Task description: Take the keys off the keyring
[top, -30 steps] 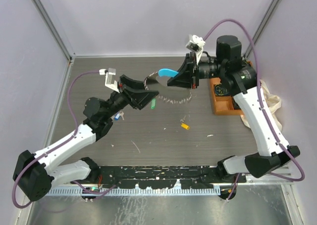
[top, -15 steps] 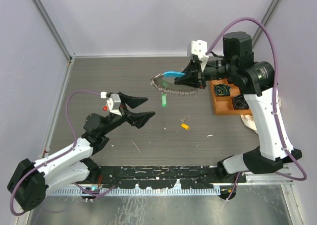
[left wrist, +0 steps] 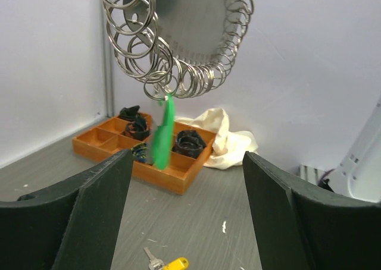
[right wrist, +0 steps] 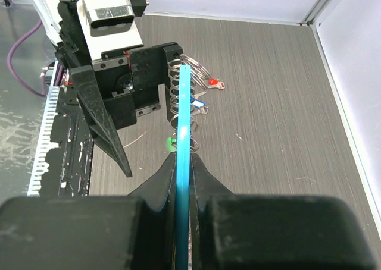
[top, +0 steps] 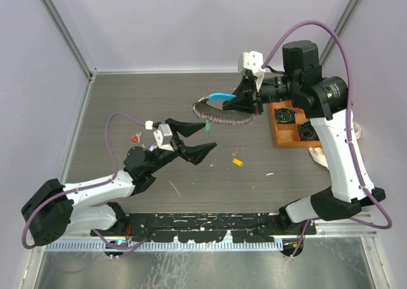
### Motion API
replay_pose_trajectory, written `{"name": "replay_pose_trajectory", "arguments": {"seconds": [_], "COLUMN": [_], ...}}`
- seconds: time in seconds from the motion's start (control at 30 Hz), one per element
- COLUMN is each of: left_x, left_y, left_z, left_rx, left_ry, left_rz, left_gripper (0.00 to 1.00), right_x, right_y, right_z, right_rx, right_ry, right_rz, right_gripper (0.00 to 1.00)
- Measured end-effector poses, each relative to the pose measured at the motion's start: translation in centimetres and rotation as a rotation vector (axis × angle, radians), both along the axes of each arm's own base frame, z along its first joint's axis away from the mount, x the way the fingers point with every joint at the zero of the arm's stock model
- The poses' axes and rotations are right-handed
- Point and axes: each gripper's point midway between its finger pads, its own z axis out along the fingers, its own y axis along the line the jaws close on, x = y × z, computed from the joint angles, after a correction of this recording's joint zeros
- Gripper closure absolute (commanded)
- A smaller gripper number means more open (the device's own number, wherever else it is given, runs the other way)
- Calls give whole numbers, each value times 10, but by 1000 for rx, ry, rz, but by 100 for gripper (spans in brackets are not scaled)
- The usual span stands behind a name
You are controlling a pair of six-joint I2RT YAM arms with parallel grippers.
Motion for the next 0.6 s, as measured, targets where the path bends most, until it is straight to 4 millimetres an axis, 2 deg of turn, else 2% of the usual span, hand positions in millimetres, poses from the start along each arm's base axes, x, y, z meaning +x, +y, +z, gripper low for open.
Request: {"name": "replay_pose_trajectory", "arguments": {"seconds": [0.1,0.37,0.43,0.53,0.6], "left_x": [6,20,22,25,26], "left_y": [-3,-7,-6,-5,-4], "left_z": [2,12,14,16,16], "left_rx": [-11,-43,-52,-57,-53], "left_ry": [1,19,25,34,39], "left_rz": [50,134,149,168,178], "left_gripper": [38,57,67,90,98], "right_x": [-1,-1,-1,-1,0], "right_y": [0,1,1,1,1], "right_z": [0,-1,-3,-4,-4], "right_rx": [3,3,1,0,-1], "right_ry": [3,16,21,27,28], "right_rz": [4,5,5,3,1], "right_gripper": [99,99,99,99,99]}}
